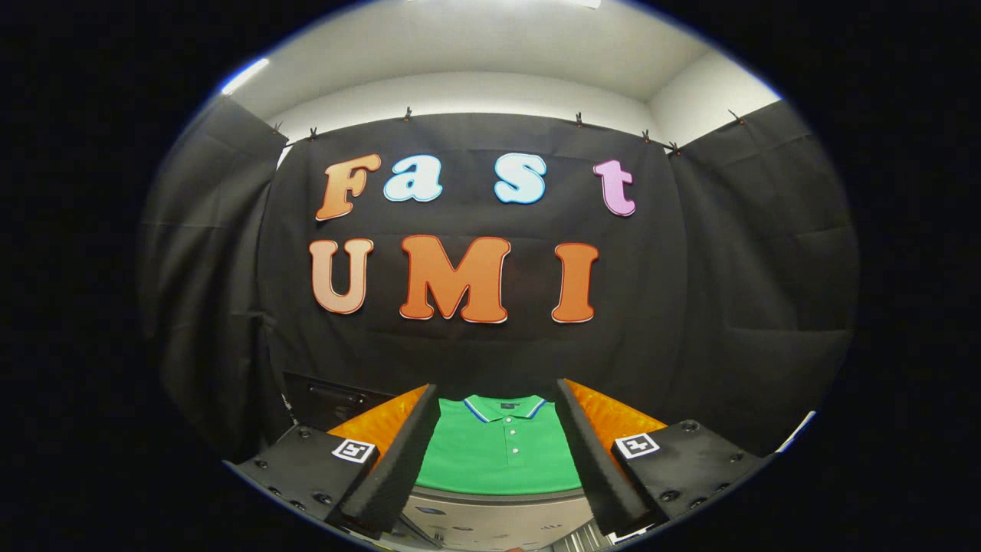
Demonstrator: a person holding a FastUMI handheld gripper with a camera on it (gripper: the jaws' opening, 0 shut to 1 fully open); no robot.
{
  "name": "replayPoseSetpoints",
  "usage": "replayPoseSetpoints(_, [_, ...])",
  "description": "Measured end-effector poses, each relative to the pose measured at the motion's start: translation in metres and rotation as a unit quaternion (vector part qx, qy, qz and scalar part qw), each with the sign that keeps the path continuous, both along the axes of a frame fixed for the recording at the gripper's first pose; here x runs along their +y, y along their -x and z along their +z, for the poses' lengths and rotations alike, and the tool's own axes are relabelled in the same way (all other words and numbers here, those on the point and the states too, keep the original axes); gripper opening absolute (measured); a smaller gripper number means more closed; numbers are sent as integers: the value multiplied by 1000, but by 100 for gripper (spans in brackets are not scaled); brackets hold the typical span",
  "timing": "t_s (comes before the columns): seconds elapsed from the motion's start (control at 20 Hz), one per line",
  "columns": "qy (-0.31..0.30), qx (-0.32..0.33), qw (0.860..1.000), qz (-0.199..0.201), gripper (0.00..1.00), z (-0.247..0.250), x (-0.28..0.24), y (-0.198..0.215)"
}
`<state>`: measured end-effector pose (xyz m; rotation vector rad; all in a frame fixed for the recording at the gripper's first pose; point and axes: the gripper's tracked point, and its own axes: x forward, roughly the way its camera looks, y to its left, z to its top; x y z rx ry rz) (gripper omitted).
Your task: Put the clothes into the washing machine and then close the washing machine lid.
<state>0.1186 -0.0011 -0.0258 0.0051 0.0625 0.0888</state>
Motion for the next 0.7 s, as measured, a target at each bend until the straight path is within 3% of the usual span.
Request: replayPoseSetpoints(0.7, [-25, 147, 989, 5, 98, -140, -25, -177])
